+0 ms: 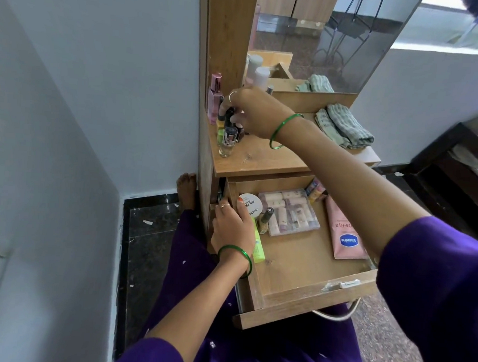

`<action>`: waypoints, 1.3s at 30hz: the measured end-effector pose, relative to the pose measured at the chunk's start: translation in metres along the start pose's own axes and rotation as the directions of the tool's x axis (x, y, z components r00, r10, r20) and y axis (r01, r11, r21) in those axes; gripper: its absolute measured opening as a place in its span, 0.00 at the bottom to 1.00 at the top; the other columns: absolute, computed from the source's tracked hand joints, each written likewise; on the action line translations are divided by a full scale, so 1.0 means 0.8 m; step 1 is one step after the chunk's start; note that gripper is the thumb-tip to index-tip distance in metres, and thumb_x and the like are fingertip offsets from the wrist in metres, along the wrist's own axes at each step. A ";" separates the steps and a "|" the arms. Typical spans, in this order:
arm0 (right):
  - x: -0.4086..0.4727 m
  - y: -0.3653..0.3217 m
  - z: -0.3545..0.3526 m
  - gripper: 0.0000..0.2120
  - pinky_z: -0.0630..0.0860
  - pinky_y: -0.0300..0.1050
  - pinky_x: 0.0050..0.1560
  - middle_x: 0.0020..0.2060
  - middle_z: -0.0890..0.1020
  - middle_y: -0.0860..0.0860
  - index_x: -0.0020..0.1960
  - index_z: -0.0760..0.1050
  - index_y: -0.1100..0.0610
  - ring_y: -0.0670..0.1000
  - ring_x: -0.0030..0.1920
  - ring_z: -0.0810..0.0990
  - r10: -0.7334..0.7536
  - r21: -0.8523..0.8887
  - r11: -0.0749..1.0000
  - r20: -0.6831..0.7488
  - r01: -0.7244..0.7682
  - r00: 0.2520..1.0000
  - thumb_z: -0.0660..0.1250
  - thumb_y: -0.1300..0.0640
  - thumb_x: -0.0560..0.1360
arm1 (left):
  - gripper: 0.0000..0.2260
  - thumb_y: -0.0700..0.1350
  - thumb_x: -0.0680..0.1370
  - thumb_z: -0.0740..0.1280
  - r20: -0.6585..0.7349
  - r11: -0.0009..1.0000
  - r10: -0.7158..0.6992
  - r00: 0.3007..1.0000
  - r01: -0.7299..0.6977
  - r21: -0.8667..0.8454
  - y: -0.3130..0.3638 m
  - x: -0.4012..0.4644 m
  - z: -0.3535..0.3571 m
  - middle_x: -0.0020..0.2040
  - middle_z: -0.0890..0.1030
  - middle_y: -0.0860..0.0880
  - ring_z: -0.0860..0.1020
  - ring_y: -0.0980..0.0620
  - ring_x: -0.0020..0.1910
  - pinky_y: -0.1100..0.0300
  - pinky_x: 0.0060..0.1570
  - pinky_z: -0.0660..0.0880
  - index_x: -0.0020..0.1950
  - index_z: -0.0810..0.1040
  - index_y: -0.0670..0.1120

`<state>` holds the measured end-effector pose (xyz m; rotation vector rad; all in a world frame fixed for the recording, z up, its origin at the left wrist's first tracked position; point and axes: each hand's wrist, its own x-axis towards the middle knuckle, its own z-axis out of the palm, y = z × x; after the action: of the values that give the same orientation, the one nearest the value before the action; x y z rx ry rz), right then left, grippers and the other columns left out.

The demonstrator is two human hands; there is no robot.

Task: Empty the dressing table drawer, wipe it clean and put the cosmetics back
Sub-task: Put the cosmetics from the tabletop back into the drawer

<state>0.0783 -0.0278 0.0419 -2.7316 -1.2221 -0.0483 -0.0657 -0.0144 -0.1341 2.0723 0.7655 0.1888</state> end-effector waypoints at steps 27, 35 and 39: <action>-0.254 0.023 0.064 0.08 0.67 0.23 0.44 0.42 0.81 0.50 0.49 0.81 0.58 0.43 0.41 0.75 0.356 0.299 0.914 -0.271 -0.273 0.894 0.70 0.65 0.71 | 0.18 0.54 0.82 0.52 -0.002 0.999 0.010 1.000 -0.010 -0.054 0.000 0.001 -0.001 0.60 0.76 0.46 0.75 0.43 0.58 0.55 0.43 0.66 0.63 0.70 0.44; -0.260 0.008 0.112 0.07 0.76 0.46 0.47 0.42 0.82 0.55 0.48 0.81 0.61 0.53 0.42 0.79 0.348 0.341 0.885 -0.034 -0.317 0.937 0.70 0.65 0.71 | 0.20 0.55 0.81 0.51 0.016 0.999 -0.024 1.000 0.025 -0.038 0.002 0.001 -0.001 0.63 0.74 0.46 0.74 0.42 0.59 0.54 0.44 0.65 0.66 0.69 0.45; -0.254 -0.001 0.118 0.07 0.72 0.42 0.45 0.42 0.82 0.56 0.50 0.81 0.61 0.50 0.40 0.76 0.350 0.345 0.879 -0.001 -0.328 0.937 0.70 0.64 0.72 | 0.19 0.55 0.82 0.52 0.019 0.999 -0.034 0.999 0.035 -0.040 0.004 -0.001 -0.003 0.60 0.76 0.46 0.75 0.43 0.57 0.55 0.43 0.64 0.64 0.70 0.45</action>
<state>-0.0606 -0.1635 -0.0692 -2.5660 -0.6439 0.1061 -0.0657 -0.0143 -0.1301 2.0191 0.7799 0.1640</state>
